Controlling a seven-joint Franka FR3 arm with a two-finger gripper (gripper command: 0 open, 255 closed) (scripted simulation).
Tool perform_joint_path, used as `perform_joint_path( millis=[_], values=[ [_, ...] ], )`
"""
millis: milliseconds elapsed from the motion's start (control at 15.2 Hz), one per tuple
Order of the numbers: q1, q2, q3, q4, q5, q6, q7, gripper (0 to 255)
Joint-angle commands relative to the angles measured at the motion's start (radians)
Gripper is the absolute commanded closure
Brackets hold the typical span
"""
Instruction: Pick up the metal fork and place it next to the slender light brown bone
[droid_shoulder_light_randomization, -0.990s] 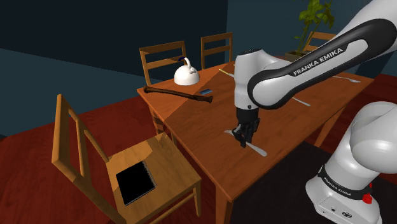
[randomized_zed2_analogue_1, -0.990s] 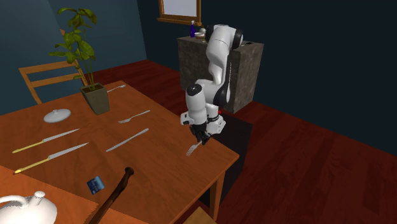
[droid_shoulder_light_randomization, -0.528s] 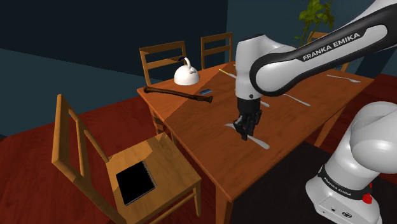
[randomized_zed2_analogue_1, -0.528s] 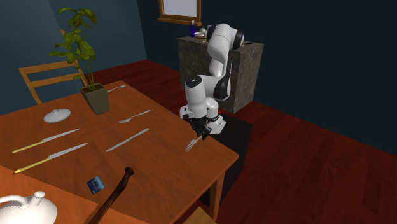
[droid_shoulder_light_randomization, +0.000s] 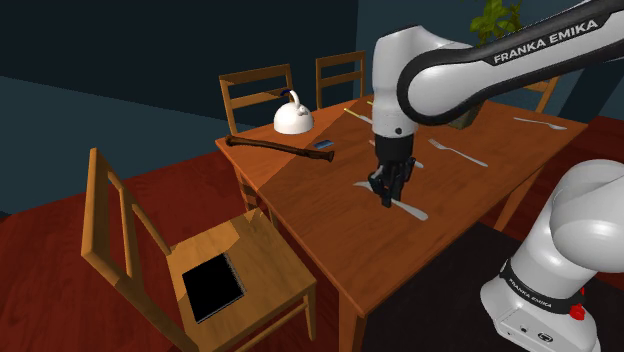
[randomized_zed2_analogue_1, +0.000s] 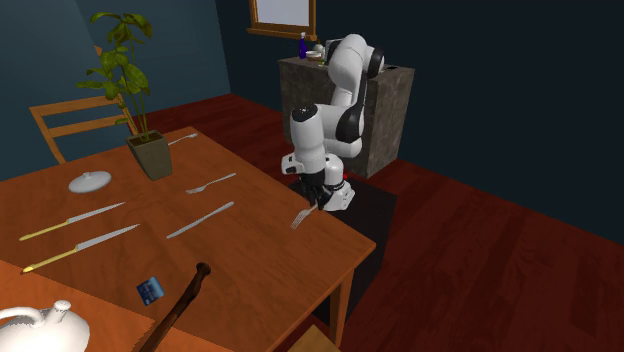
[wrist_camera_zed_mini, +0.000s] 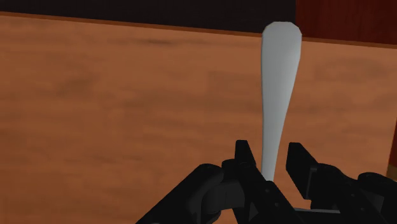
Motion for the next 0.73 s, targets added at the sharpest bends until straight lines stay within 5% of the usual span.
perform_joint_path(
  millis=[0, 132, 660],
  values=[
    [0.000, -0.013, -0.004, 0.019, -0.003, -0.032, 0.002, 255],
    [-0.001, -0.021, -0.008, 0.036, -0.006, -0.057, 0.003, 255],
    [-0.051, 0.330, 0.036, 0.332, -0.078, 0.000, 0.058, 255]
  ],
)
